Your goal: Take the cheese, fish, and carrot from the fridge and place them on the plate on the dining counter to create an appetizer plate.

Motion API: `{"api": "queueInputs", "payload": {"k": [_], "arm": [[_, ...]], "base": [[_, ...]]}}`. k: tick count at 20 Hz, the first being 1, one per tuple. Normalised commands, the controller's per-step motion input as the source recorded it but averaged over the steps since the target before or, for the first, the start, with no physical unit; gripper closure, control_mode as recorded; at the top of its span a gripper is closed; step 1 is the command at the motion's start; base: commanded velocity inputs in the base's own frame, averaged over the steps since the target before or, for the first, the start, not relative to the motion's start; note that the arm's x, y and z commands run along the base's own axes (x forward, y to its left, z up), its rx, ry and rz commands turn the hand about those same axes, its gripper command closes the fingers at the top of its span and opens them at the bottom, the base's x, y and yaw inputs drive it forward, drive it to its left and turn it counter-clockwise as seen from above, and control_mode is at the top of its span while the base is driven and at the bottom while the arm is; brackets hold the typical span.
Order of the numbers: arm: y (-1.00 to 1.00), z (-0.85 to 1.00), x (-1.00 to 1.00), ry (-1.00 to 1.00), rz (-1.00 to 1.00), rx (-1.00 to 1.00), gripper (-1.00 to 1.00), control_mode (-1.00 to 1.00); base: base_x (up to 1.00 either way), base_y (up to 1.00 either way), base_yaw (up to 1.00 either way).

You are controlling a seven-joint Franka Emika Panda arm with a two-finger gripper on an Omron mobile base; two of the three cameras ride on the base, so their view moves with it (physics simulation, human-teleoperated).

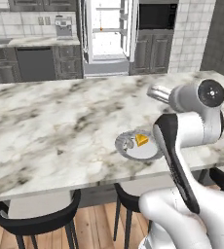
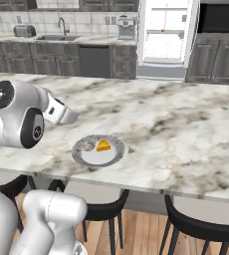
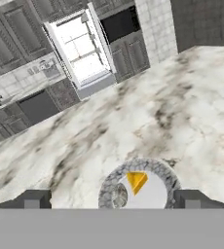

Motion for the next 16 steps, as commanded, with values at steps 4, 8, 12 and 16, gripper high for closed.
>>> {"api": "queueInputs", "payload": {"k": [4,8,12,16], "arm": [[-0.05,0.18,-0.23,0.53,0.02,-0.08,-1.0,-1.0],[-0.14,-0.67,0.09,0.5,0.08,-0.15,-1.0,-1.0],[-0.23,-0.87,0.11,0.22,0.08,-0.18,-1.0,-1.0],[-0.32,-0.73,0.1,0.08,0.08,-0.15,-1.0,-1.0]], "base": [[0.0,0.0,0.0],[0.0,0.0,0.0],[0.0,0.0,0.0],[0.0,0.0,0.0]]}}
